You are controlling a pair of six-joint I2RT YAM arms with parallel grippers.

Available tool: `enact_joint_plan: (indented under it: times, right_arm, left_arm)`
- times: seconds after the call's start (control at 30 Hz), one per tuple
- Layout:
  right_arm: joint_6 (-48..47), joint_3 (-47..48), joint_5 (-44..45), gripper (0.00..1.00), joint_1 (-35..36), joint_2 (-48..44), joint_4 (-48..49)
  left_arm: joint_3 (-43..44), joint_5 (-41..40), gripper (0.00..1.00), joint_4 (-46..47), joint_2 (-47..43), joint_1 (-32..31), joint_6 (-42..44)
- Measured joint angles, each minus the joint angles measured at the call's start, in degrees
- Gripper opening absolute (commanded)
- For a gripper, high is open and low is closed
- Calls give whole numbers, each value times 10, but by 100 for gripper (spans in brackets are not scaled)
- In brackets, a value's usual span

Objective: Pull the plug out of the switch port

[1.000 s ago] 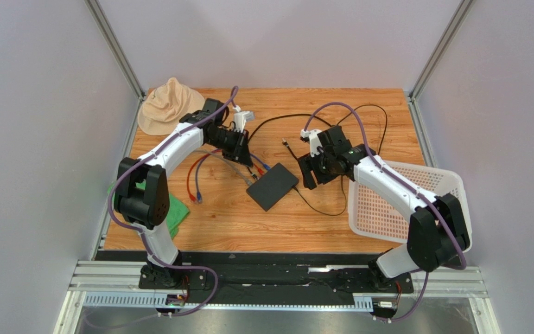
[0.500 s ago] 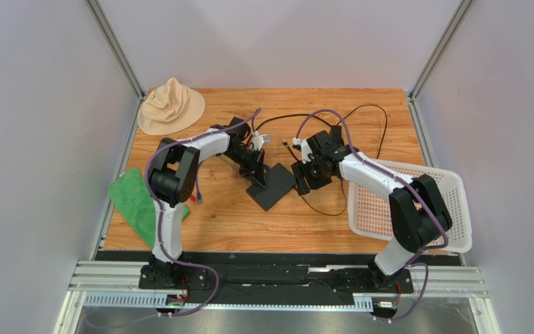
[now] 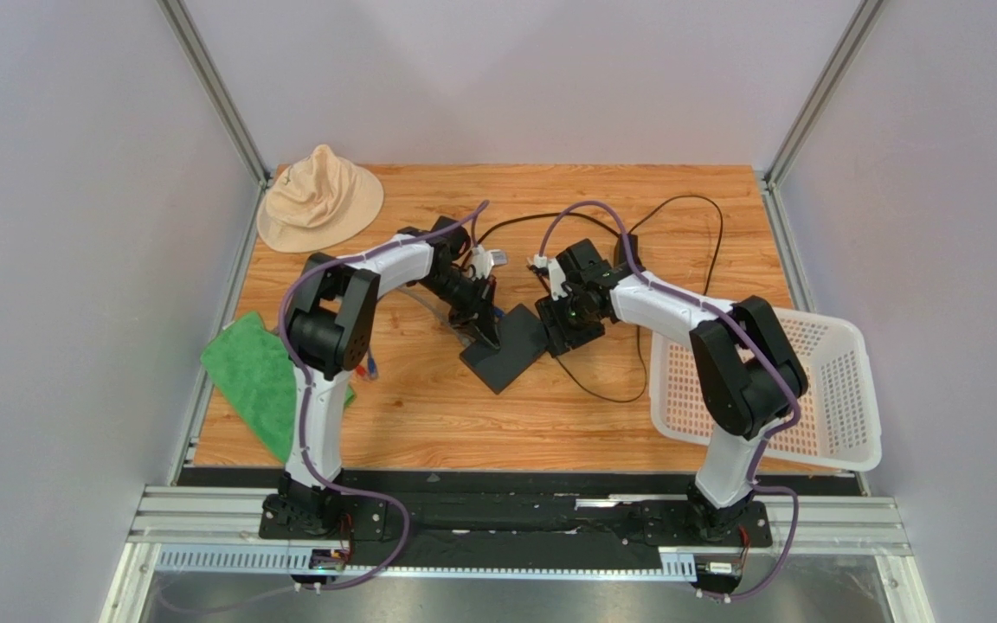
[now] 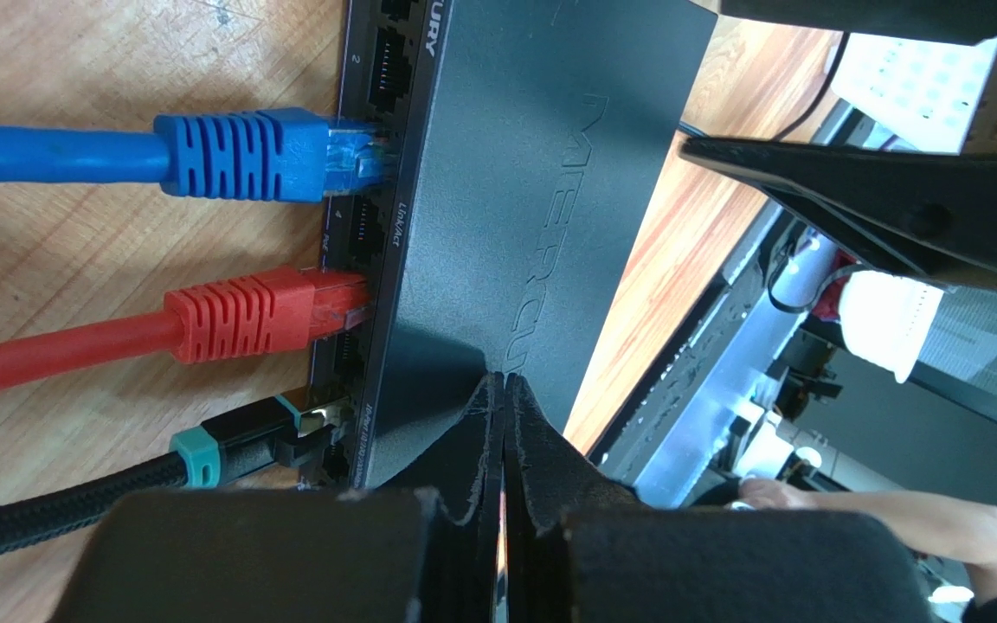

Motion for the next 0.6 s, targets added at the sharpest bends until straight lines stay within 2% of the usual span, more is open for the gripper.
enact_joint_plan:
  times: [0.6]
  right_arm:
    - [-39, 19, 7, 43, 29, 32, 3]
  left_arm:
    - [5, 7, 0, -7, 6, 0, 0]
